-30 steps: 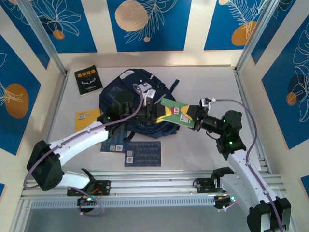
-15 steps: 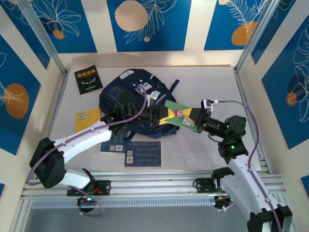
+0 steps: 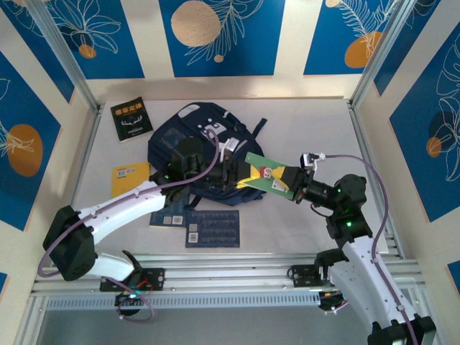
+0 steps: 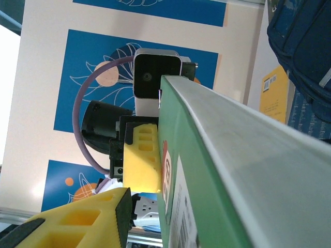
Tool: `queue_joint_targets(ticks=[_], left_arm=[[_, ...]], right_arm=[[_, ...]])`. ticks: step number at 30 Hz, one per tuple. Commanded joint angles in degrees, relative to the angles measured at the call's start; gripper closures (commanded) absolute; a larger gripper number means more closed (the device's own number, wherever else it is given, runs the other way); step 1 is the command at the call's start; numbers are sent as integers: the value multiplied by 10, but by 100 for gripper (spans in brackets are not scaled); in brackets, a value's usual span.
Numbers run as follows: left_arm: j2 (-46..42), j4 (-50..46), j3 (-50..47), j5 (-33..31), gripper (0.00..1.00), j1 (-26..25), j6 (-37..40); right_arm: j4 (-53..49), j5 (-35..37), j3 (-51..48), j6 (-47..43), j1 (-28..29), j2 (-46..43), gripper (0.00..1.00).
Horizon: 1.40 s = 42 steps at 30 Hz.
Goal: Pack books, pencil case, and school supplies into a backpack
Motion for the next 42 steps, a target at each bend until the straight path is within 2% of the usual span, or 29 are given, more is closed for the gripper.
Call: queue_joint_targets(ticks=[1,7,14,16,19,22,24,27,30,33,38,42], left_arm=[[-15,-8,0,-5,100,8,18],[-14,-5,-4,-3,100,12,17],[-6,-8,-5,0,100,13,19],[-3,-14,-5,-1,100,15,22],[-3,-56,0,-6,84,21,49],[-13,-177,28,-22,56,38,132],[-19,-307,68,-55,46,55,229],[-11,-462,135,-148,40,72,366],[24,-565,199,-260,36,77,466],[77,-600,249,-327,34,81,549],[231,-698,384,-350,33,102,648],[324,-734,463,-361,33,118,678]], right_arm=[[-12,1,-6,-8,-11,-20,58],[-18,-6,-13,5,-36,-35,64],[-19,-5,-10,4,-39,-35,100],[-37,-2,-5,-5,-39,-38,100],[-63,8,1,-20,-42,-47,100],[-150,29,21,-67,-54,-62,100],[-282,66,60,-139,-65,-62,100],[-437,120,121,-248,-76,-32,100],[-494,180,145,-304,-79,-21,100],[-499,216,147,-338,-79,-30,100],[-483,198,142,-382,-77,-28,100],[-487,197,142,-394,-77,-27,100]])
